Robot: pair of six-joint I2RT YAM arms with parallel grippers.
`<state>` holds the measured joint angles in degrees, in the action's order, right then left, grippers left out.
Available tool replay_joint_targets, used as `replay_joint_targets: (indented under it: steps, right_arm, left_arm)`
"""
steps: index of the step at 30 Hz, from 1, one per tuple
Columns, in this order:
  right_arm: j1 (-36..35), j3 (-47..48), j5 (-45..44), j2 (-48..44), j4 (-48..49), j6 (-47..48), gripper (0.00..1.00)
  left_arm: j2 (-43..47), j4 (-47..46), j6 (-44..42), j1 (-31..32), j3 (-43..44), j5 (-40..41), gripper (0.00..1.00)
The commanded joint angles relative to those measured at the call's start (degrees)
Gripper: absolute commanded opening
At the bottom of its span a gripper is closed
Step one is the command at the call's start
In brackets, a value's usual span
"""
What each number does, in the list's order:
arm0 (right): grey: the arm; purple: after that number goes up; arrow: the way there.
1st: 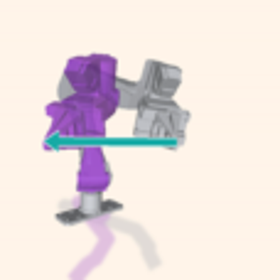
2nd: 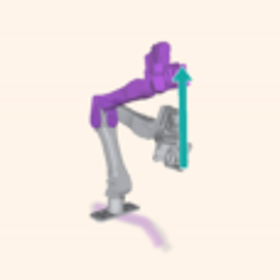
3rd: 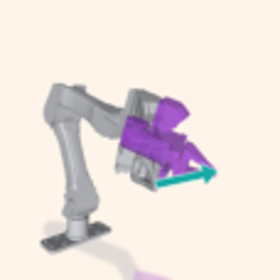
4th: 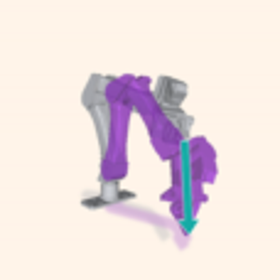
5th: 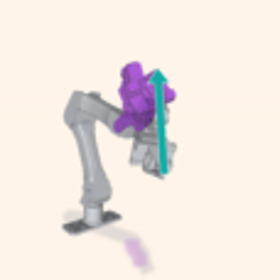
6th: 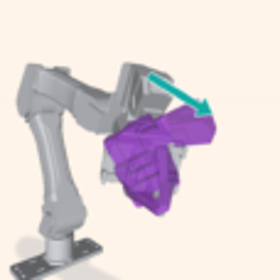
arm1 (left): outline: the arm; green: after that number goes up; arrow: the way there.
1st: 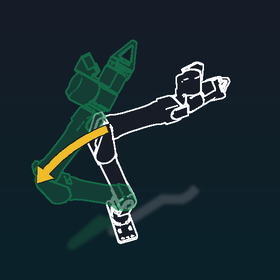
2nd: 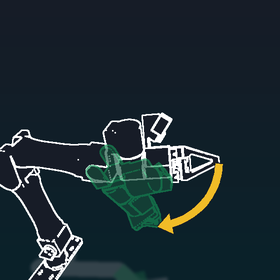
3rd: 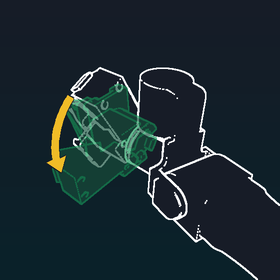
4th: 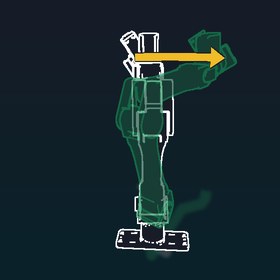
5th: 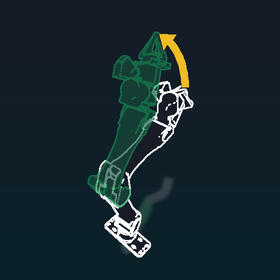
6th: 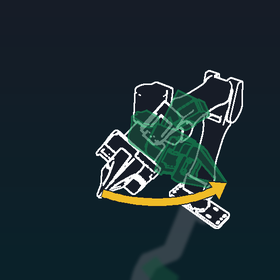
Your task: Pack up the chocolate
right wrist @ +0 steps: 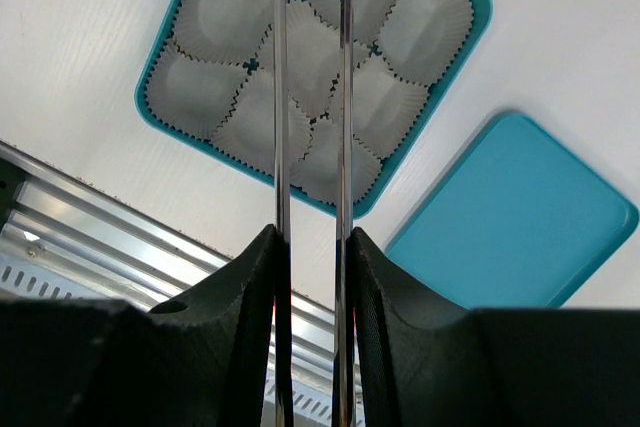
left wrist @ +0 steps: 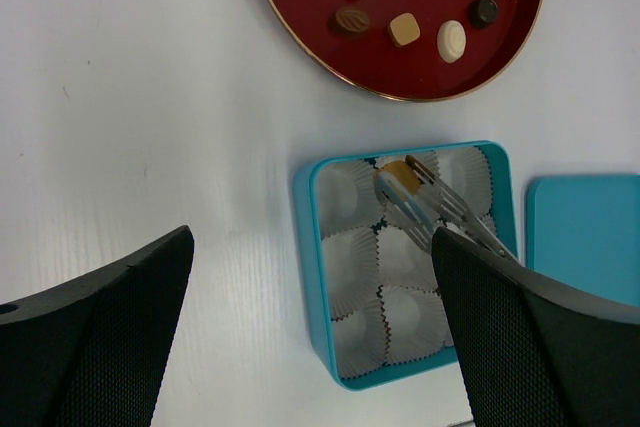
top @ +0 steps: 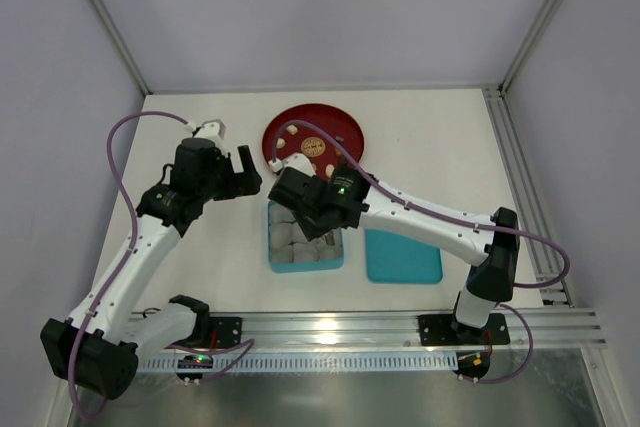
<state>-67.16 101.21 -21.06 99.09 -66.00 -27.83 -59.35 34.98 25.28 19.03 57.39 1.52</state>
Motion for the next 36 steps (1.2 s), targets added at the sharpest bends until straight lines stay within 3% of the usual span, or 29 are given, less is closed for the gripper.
replay_joint_targets:
  steps: [1,36]
  right_arm:
    - [-0.8,-0.9,-0.6,-2.1,1.8,-1.8,0.23]
    - [-2.0,-3.7,1.6,3.4,6.6,-1.4,0.23]
  left_arm:
    - [1.3,-1.4,0.2,-0.3,-0.2,0.9,1.00]
    - [1.5,-1.3,0.1,-0.3,-0.3,0.9,1.00]
